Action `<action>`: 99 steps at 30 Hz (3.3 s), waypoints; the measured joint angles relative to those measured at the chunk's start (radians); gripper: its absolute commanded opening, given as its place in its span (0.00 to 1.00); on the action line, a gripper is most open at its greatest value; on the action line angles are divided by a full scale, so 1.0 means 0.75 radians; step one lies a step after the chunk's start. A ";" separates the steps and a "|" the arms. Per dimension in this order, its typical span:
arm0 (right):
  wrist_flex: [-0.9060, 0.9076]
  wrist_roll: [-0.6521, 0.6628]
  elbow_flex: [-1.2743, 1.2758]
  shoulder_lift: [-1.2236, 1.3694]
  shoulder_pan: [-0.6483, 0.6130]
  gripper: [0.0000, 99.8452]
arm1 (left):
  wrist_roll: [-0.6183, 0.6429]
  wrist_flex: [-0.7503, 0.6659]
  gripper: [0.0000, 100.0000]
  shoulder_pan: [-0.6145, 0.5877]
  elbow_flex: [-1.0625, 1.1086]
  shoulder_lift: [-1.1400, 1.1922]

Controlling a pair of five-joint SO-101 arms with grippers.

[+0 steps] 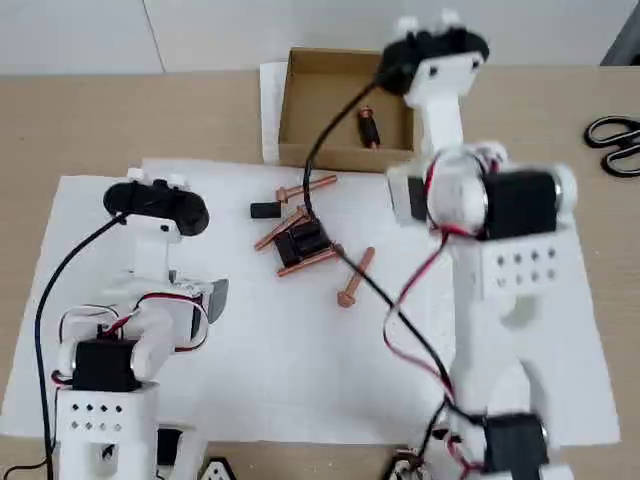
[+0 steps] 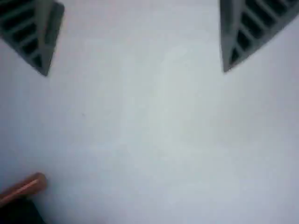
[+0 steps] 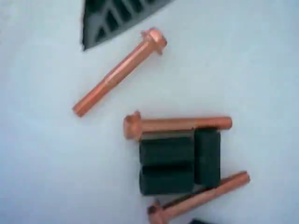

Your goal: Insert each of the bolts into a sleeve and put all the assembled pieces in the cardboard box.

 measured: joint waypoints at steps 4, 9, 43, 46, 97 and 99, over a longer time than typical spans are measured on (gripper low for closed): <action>-0.002 0.000 0.325 -0.256 0.039 0.27 | 0.000 -0.055 0.23 0.000 0.037 0.000; -0.006 0.000 0.659 -0.585 0.035 0.27 | 0.000 -0.084 0.23 0.000 0.029 0.168; -0.722 0.182 1.416 -0.808 0.466 0.27 | -0.268 -0.233 0.23 0.511 -0.910 1.694; -0.722 0.182 1.416 -0.808 0.466 0.27 | -0.268 -0.245 0.23 0.513 -0.910 1.694; -0.722 0.182 1.416 -0.808 0.413 0.27 | -0.270 -0.217 0.02 0.561 -1.043 1.882; -0.722 0.182 1.416 -0.808 0.413 0.27 | -0.270 -0.217 0.01 0.579 -1.043 1.886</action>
